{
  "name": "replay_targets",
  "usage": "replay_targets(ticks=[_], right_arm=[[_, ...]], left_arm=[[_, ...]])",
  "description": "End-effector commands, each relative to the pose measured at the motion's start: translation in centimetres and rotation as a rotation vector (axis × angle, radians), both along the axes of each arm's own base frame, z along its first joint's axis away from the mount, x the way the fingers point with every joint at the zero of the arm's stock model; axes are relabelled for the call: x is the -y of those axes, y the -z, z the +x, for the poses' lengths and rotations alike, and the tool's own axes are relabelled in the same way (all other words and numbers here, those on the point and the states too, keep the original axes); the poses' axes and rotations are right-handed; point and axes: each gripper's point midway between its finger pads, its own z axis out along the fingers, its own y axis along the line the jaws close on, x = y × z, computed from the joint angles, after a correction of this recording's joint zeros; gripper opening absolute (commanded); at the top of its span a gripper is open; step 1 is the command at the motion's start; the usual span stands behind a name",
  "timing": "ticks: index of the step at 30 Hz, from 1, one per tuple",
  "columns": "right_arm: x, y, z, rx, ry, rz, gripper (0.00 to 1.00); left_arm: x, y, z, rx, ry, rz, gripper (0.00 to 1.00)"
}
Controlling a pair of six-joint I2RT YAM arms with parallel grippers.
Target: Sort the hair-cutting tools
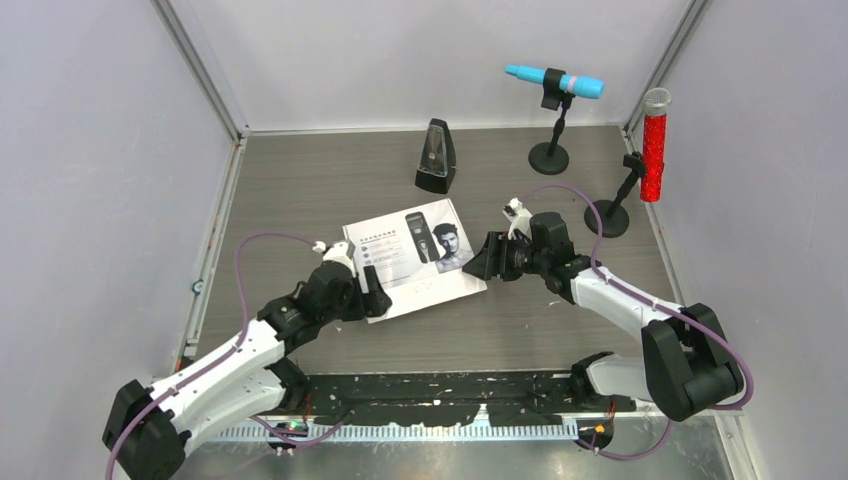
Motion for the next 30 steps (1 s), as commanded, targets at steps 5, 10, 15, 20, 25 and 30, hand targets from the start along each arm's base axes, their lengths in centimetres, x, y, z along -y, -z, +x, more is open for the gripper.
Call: replay_targets(ticks=[5,10,15,20,25,30], right_arm=[[-0.6,-1.0,0.1,0.053,-0.036,0.024,0.66],[-0.7,-1.1,0.2,0.051,-0.038,0.028,0.66],[-0.8,-1.2,0.1,0.051,-0.041,0.033,0.66],[-0.8,-1.0,0.1,0.049,-0.04,0.031,0.66],[-0.8,-0.9,0.1,0.045,-0.041,0.031,0.66],[-0.9,-0.8,0.1,0.041,-0.041,0.035,0.66]], left_arm=[[2.8,-1.3,-0.2,-0.063,0.036,-0.138,0.75],[2.8,-2.3,-0.7,-0.101,0.024,-0.144,0.74],[1.9,-2.6,-0.7,-0.099,-0.004,-0.112,0.75],[0.5,-2.5,-0.8,-0.098,-0.037,-0.048,0.75],[0.0,-2.7,-1.0,-0.094,-0.044,-0.03,0.77],[1.2,-3.9,-1.0,-0.082,-0.019,-0.084,0.77]])
